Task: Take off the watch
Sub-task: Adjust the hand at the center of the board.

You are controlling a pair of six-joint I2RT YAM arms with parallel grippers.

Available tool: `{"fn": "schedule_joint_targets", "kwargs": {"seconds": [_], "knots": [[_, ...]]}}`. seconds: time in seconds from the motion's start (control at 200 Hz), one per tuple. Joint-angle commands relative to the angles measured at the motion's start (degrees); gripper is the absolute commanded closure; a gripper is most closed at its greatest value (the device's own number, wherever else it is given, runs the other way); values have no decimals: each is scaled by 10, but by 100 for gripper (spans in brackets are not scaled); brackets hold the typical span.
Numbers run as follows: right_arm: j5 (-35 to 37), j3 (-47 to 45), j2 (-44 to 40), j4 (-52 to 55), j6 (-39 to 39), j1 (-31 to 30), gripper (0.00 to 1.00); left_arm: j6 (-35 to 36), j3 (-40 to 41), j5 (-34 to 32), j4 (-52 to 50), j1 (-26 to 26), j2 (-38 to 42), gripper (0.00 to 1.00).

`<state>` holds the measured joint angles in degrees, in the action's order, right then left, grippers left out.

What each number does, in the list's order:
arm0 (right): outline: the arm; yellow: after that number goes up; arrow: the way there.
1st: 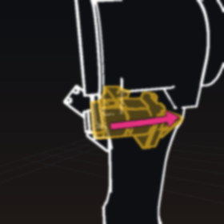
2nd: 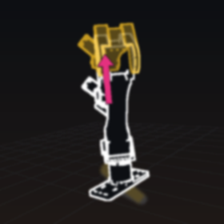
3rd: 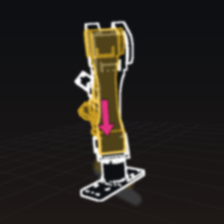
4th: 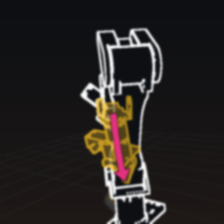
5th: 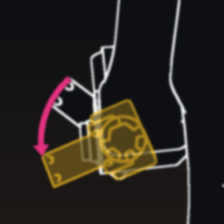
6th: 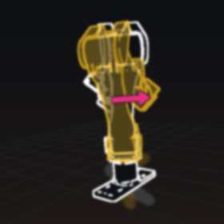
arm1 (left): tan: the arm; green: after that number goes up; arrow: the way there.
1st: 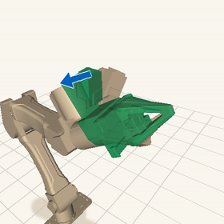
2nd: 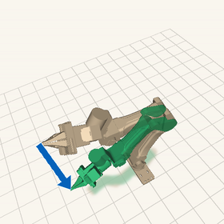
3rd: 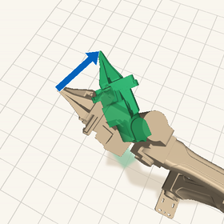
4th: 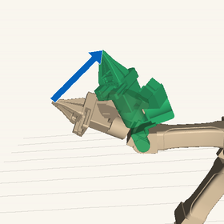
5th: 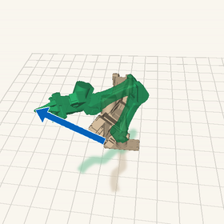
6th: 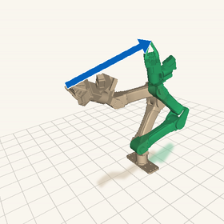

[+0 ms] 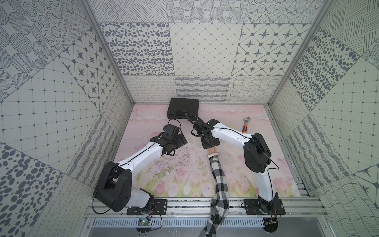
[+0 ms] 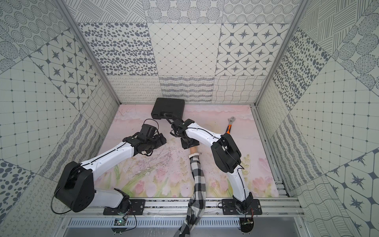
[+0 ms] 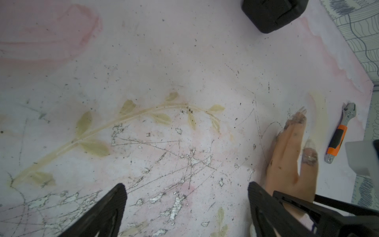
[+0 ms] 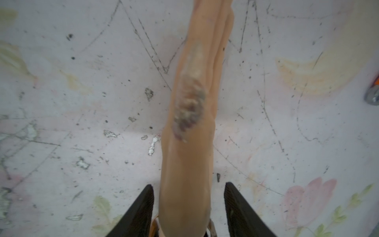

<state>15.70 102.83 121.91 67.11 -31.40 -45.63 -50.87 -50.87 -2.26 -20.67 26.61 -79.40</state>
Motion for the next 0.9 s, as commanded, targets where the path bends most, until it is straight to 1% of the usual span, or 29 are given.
{"fn": "schedule_joint_targets", "kwargs": {"seconds": [0.0, 0.155, 0.315, 0.44, 0.54, 0.655, 0.79, 0.895], "knots": [[-27, 49, 15, 13, -7, -18, 32, -3, 0, -14, -26, -8, 20, 7], [-90, 78, 33, -20, -23, -31, 27, 4, -11, -15, -38, -10, 17, 7], [-156, 66, 39, -65, -49, -29, 27, 16, -20, -9, -46, -13, 12, 7], [-175, 49, 7, -91, -58, -25, 26, 28, -22, -5, -47, -17, 11, 7], [-200, -2, -50, -138, -72, -1, 26, 39, -23, -1, -47, -20, 8, 6], [-241, -91, -125, -200, -85, 49, 26, 52, -13, 19, -21, -22, 6, 6], [-298, -215, -213, -283, -87, 108, 26, 57, -3, 85, 32, -22, -9, 6], [-311, -288, -263, -311, -71, 130, 27, 53, 1, 145, 61, -19, -26, 7]]}}
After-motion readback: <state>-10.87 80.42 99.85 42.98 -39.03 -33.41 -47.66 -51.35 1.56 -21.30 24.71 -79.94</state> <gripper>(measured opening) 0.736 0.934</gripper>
